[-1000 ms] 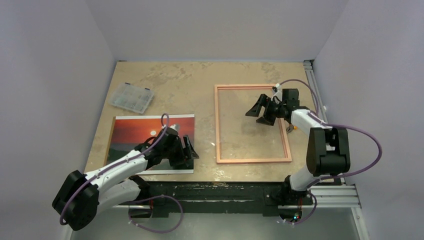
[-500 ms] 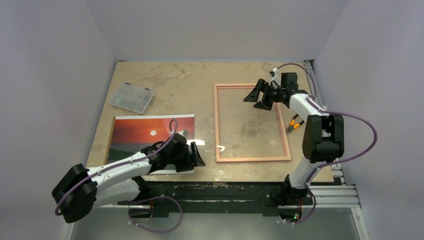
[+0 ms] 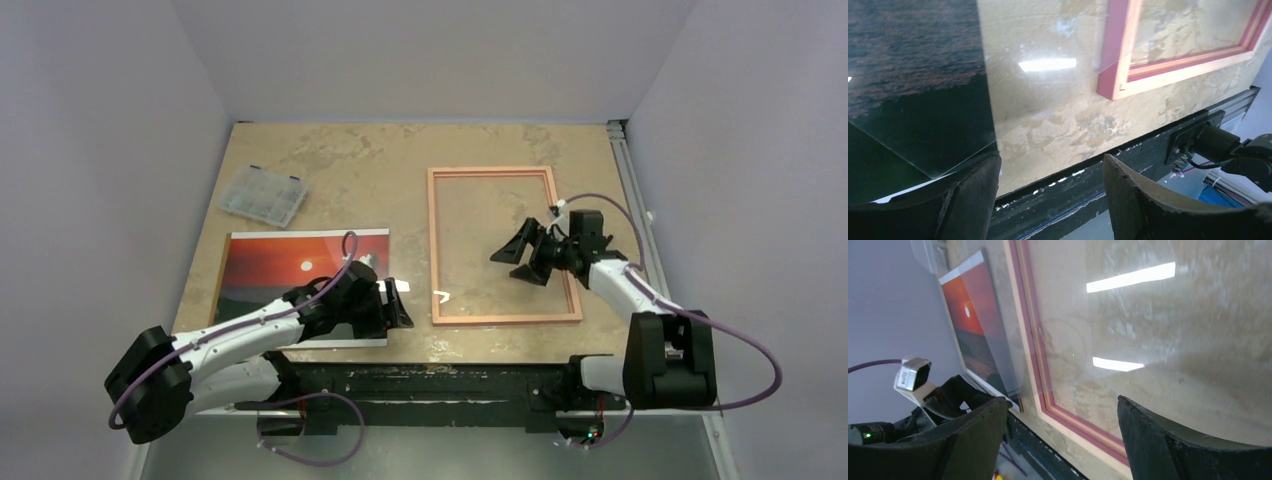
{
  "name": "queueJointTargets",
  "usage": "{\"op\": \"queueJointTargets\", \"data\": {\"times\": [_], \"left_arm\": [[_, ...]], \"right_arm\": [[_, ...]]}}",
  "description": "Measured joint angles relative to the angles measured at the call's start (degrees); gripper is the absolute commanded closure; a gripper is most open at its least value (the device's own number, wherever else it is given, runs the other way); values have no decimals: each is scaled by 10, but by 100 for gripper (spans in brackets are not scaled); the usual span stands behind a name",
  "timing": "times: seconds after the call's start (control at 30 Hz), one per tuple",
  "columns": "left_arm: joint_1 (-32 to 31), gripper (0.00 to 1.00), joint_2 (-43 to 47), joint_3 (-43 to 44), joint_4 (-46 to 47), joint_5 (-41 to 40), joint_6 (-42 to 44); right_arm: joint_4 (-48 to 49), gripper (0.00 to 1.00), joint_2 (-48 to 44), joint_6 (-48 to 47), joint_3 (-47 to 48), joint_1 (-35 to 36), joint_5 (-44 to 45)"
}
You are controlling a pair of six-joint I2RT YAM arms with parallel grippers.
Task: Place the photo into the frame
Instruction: Place the photo frame item in the photo frame, then pick up the photo frame item at the center of the board.
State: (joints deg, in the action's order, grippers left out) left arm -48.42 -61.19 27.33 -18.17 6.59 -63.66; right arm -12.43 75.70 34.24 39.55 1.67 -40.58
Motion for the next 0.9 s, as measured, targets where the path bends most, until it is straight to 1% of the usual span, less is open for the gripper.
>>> {"op": "queueJointTargets", "data": {"times": [0.1,0.27,0.37,0.47,0.5,0.57,0.67,0.9], "left_arm": [[0,28,5,24,-19,0,21],[19,28,7,70,-29,16,57],[50,28,7,85,-23,37,71],[95,28,6,89,-17,69,83],[105,28,6,89,-17,71,84],[136,28,-1,91,-17,85,94],[162,28,-13,93,-20,97,104],[185,28,-31,91,-14,114,110]], "right_arm": [[33,20,-45,54,-85,9,-2],[85,21,-75,113,-140,45,6],[131,24,-73,145,-156,69,13],[189,33,-63,185,-179,97,29],[211,34,-59,200,-189,105,35],[250,34,-51,233,-211,116,40],[293,34,-40,269,-235,123,53],[391,33,-1,327,-259,133,76]]}}
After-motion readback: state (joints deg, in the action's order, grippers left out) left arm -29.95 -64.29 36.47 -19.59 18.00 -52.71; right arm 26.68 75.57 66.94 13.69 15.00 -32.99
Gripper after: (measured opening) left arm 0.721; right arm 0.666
